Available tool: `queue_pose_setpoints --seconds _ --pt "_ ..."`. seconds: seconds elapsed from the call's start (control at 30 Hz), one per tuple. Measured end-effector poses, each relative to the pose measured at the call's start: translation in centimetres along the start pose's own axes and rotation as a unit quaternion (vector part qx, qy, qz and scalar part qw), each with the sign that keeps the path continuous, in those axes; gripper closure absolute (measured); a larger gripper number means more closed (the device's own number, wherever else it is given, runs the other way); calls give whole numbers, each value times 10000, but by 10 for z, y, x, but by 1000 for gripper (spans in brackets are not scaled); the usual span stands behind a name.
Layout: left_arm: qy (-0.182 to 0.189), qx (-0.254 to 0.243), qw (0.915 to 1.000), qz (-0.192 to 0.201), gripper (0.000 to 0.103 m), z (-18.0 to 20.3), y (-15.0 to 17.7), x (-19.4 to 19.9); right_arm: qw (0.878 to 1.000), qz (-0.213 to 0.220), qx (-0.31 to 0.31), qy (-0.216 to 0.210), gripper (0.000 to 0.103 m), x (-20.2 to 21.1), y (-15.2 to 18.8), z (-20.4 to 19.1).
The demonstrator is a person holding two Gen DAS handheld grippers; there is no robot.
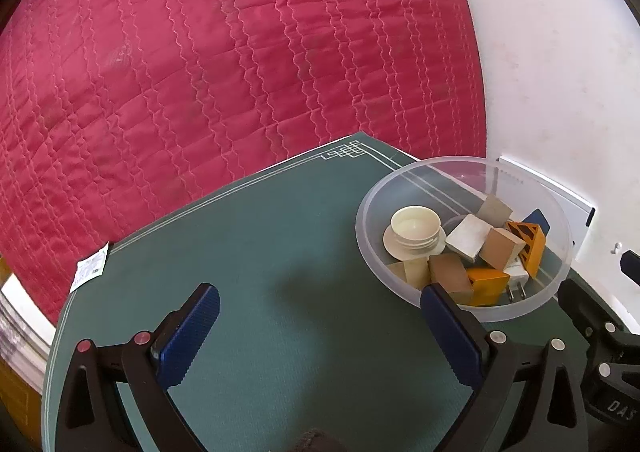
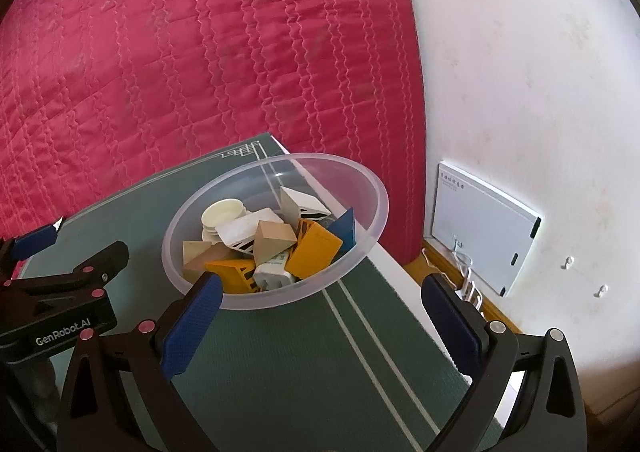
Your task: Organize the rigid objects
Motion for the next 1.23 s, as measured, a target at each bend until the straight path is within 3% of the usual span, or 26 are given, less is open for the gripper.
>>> queue_pose_setpoints --seconds 1.23 --pt "59 -34 10000 -56 1 5 2 3 9999 86 130 50 3 5 -2 -7"
Point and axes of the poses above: each gripper's, at about its wrist camera, not at the fingertips, and x roughly against the way its jaws point, z to its right, y to its underside, the point moved 6 cm from there along -x, roughly the way its jaws point, and after that the axes turned 13 degrees about x, right-handed, at the moved point
